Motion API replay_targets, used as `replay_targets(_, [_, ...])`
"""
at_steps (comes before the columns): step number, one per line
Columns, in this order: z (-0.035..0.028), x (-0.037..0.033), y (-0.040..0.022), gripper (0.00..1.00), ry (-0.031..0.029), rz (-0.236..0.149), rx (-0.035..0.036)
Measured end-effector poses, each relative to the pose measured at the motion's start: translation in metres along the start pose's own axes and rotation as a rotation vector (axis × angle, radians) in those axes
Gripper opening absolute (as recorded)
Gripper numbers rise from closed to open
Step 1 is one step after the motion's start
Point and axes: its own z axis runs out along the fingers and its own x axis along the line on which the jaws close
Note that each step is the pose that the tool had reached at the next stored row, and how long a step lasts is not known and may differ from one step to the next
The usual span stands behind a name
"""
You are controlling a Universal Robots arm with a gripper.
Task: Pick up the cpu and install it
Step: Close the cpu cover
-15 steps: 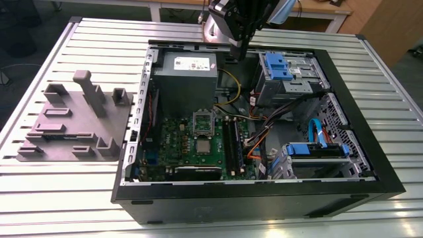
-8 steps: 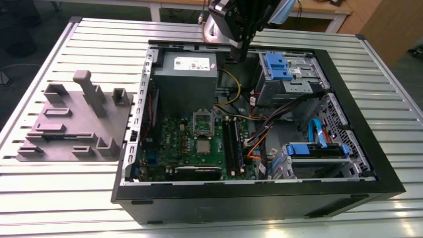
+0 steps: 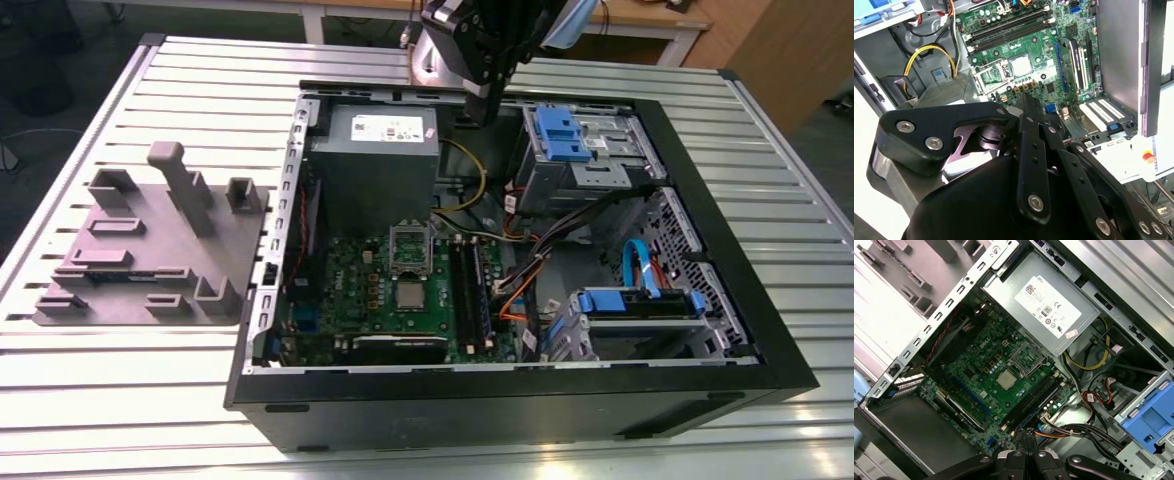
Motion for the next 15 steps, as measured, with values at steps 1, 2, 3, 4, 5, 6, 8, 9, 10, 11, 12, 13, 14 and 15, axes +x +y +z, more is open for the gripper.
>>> replay_targets(1, [0.0,0.0,0.0,0.1,0.0002,0.0,0.0003])
replay_targets(2, [0.0,0.0,0.0,0.1,0.0005,0.0,0.0006])
replay_targets(3, [0.0,0.0,0.0,0.1,0.0042,0.0,0.0047])
replay_targets(4, [0.0,0.0,0.0,0.1,0.0045,0.0,0.005])
replay_targets(5, [0.0,0.0,0.0,0.1,0.0077,0.0,0.0086])
replay_targets(6, [0.0,0.0,0.0,0.1,0.0112,0.0,0.0124])
replay_targets(8, [0.0,0.0,0.0,0.1,0.0117,0.0,0.013])
replay_targets(9, [0.0,0.0,0.0,0.1,0.0121,0.0,0.0134])
replay_targets(10, [0.0,0.0,0.0,0.1,0.0124,0.0,0.0137])
replay_targets(11, [0.0,0.0,0.0,0.1,0.0178,0.0,0.0197])
replay_targets(12, [0.0,0.0,0.0,0.1,0.0232,0.001,0.0256])
replay_targets(13, [0.0,0.0,0.0,0.1,0.0235,0.001,0.0259])
replay_targets(14, [0.0,0.0,0.0,0.1,0.0237,0.001,0.0263])
replay_targets(15, [0.0,0.0,0.0,0.1,0.024,0.001,0.0265])
